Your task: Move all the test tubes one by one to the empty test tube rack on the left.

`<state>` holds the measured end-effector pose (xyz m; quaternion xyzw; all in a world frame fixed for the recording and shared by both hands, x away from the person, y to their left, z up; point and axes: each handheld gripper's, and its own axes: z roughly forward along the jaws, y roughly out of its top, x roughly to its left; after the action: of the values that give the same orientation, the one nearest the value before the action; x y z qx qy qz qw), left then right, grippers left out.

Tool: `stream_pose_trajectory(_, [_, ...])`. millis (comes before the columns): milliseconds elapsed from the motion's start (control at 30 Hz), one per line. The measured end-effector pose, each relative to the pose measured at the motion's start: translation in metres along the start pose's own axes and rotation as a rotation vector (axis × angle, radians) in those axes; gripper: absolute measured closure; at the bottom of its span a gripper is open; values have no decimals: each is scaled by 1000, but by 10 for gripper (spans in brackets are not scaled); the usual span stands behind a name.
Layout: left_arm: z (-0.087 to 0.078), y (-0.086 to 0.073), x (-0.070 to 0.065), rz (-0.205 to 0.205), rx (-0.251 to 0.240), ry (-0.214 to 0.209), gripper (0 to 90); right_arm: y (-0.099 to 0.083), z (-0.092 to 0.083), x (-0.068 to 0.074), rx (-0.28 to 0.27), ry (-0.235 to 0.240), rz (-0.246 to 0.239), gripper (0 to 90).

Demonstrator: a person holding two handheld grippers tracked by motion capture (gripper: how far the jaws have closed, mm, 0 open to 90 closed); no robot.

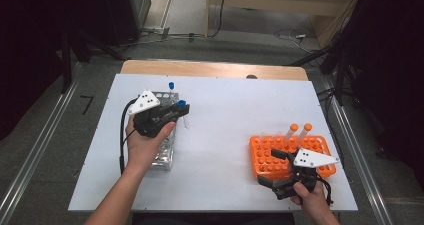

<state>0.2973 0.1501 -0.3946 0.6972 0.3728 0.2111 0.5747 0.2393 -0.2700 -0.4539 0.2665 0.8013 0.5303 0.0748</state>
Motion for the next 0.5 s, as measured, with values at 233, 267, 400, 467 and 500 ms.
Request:
stream_pose_trajectory(233, [6,1,19,-14,-11,83,773,-1,-1,-2,1,-8,3,0])
stream_pose_trajectory(267, [7,1,22,-16,-15,97,773,-1,-1,-2,2,-8,3,0])
stream_pose_trajectory(400, [10,2,33,-16,-28,144,773,-1,-1,-3,2,-10,1,0])
stream_pose_trajectory(467, [12,2,38,-14,-25,173,773,-2,-1,-3,5,-12,5,0])
stream_pose_trajectory(500, [14,2,40,-11,-27,185,773,-2,-1,-3,6,-13,5,0])
